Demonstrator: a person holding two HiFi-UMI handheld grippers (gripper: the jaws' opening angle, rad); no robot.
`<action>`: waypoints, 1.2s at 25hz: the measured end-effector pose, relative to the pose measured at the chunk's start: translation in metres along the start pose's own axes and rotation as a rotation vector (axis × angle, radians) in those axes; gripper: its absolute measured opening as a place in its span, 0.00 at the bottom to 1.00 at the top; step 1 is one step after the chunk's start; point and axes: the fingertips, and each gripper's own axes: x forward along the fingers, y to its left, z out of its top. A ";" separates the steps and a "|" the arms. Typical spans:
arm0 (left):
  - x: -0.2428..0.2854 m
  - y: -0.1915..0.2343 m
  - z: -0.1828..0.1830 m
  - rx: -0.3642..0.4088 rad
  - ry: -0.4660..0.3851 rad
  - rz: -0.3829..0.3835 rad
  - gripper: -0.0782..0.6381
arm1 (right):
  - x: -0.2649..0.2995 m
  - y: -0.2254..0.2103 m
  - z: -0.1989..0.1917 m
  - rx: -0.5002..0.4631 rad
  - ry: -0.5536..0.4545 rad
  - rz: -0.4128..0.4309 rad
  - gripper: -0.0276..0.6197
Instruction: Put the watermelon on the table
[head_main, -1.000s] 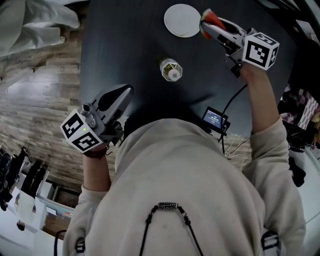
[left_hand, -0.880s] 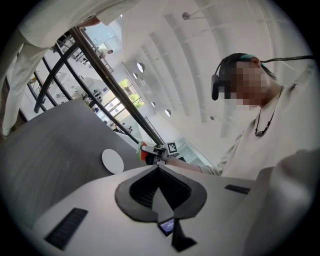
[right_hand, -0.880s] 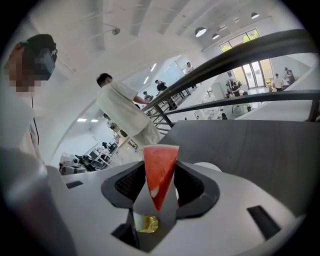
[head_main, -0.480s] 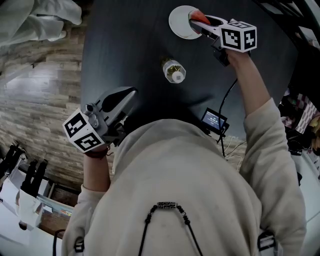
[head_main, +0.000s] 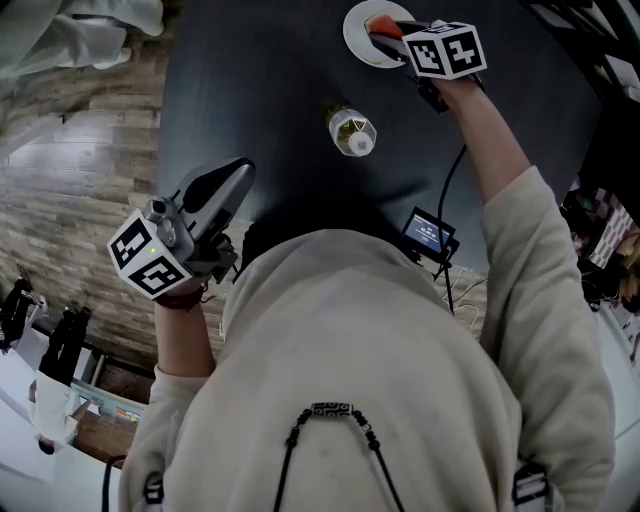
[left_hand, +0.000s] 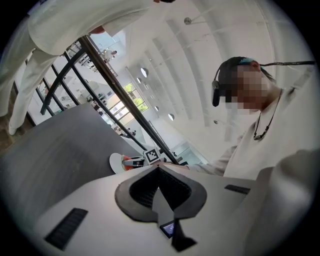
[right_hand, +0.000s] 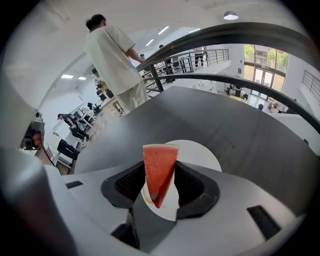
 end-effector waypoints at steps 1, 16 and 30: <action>-0.006 0.005 0.006 0.001 -0.010 0.009 0.11 | 0.004 -0.001 0.000 -0.001 0.012 -0.011 0.34; 0.007 -0.005 -0.005 0.005 -0.013 0.017 0.11 | 0.011 -0.025 -0.024 -0.020 0.078 -0.079 0.34; 0.006 -0.004 -0.005 0.007 -0.011 0.010 0.11 | 0.002 -0.014 -0.016 -0.041 0.052 -0.055 0.40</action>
